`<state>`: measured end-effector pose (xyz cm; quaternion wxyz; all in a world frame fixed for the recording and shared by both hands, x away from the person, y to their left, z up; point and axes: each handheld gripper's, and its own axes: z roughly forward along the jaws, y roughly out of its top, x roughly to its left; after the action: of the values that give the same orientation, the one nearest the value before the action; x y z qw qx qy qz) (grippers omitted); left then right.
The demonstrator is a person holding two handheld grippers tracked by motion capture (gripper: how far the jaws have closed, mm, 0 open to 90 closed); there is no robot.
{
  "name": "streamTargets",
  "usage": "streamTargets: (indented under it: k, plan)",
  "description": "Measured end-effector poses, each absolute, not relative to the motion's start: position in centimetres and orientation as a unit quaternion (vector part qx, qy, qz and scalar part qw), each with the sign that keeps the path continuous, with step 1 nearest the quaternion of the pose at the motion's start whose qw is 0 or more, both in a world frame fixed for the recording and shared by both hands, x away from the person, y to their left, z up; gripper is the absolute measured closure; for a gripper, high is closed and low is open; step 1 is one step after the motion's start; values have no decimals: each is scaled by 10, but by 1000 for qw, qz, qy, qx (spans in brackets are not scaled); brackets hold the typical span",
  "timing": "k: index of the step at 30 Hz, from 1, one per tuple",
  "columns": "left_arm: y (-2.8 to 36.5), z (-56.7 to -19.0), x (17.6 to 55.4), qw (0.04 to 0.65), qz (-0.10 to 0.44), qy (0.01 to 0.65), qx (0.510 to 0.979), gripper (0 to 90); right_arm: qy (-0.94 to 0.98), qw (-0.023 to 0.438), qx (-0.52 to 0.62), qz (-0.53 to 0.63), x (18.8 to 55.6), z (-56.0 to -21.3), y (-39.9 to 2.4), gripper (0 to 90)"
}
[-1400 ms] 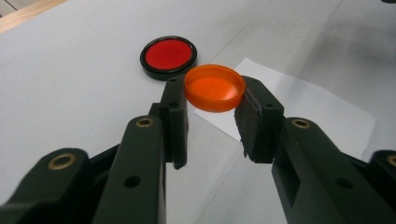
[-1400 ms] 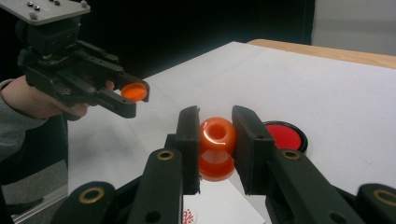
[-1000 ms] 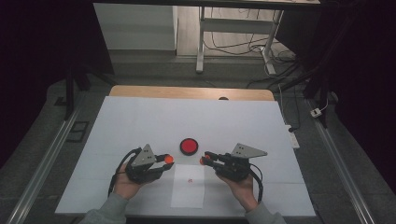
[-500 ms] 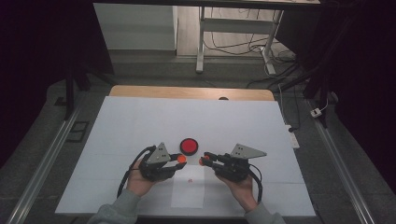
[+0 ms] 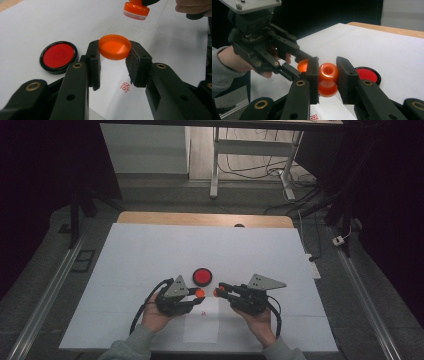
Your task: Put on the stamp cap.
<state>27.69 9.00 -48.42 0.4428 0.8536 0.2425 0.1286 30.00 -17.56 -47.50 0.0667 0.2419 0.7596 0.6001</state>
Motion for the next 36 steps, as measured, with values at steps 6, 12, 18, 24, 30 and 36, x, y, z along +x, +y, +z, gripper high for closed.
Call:
streamTargets:
  k: [6, 12, 18, 24, 30, 36]
  plan:
    - [80, -489, 278, 436, 122, 234, 861, 649, 760, 67, 240, 601, 299, -474, -175, 722]
    - [72, -495, 279, 431, 115, 232, 864, 650, 761, 59, 240, 599, 298, -478, -172, 721]
    - [70, -499, 280, 427, 113, 231, 867, 650, 761, 58, 239, 600, 298, -478, -171, 721]
    - [67, -500, 279, 427, 115, 231, 867, 650, 763, 55, 236, 599, 297, -478, -169, 721]
    - [64, -500, 278, 427, 119, 227, 867, 650, 766, 49, 232, 597, 295, -480, -166, 721]
    - [63, -500, 277, 427, 121, 225, 867, 650, 770, 42, 227, 595, 294, -481, -162, 721]
